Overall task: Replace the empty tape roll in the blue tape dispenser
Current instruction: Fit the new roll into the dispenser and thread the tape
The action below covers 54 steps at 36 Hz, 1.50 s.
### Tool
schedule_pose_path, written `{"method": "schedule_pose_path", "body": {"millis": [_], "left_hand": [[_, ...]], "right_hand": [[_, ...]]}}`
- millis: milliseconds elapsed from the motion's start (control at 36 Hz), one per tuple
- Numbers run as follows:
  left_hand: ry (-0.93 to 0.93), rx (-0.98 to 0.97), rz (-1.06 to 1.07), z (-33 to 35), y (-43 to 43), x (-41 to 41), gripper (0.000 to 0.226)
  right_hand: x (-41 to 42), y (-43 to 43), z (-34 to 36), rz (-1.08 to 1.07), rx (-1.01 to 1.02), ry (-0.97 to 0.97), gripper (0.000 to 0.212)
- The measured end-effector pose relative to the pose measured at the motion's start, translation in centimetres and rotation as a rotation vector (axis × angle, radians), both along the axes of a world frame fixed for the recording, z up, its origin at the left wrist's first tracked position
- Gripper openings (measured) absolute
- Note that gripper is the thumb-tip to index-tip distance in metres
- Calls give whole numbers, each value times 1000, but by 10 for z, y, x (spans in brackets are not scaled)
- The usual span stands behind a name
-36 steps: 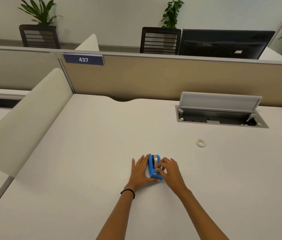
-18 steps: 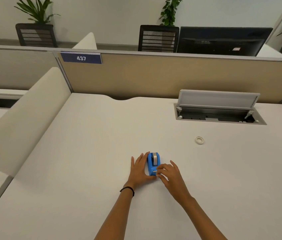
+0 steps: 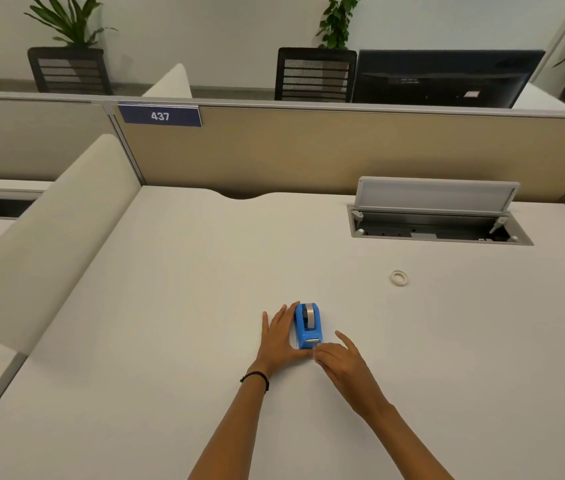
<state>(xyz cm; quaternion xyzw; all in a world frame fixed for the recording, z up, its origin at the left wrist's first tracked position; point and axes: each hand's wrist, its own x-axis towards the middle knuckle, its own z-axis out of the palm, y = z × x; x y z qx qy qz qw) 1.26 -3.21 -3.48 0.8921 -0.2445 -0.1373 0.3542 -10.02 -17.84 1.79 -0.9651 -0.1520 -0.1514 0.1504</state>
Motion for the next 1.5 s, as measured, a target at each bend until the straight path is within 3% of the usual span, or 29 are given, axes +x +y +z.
{"method": "schedule_pose_path", "body": {"millis": [28,167,472,583,778,1083,1194,1306,1500], "left_hand": [[0,1,-2,0,0,0,99],[-7,5,-11,0,0,0,98],[2,-9,-11,-1,1,0,98],[6,-5,-8,-1,1,0,100],[-4,1,-12,-3,0,1,97],[23,-50,3,-3,2,0,103],[19,-60,3,-3,2,2,104],[28,-49,1,-2,2,0,103],[58,-30,-13,4,3,-1,102]], "right_hand": [[0,0,0,14,2,7,12],[2,-2,0,17,90,198,43],[0,0,-7,45,86,187,36],[0,1,-13,-24,186,341,37],[6,3,-12,-20,105,335,33],[-1,17,0,-7,73,589,27],[-21,15,-7,88,-16,368,38],[-34,9,-10,47,-23,247,37],[-43,1,-2,-91,55,225,33]]}}
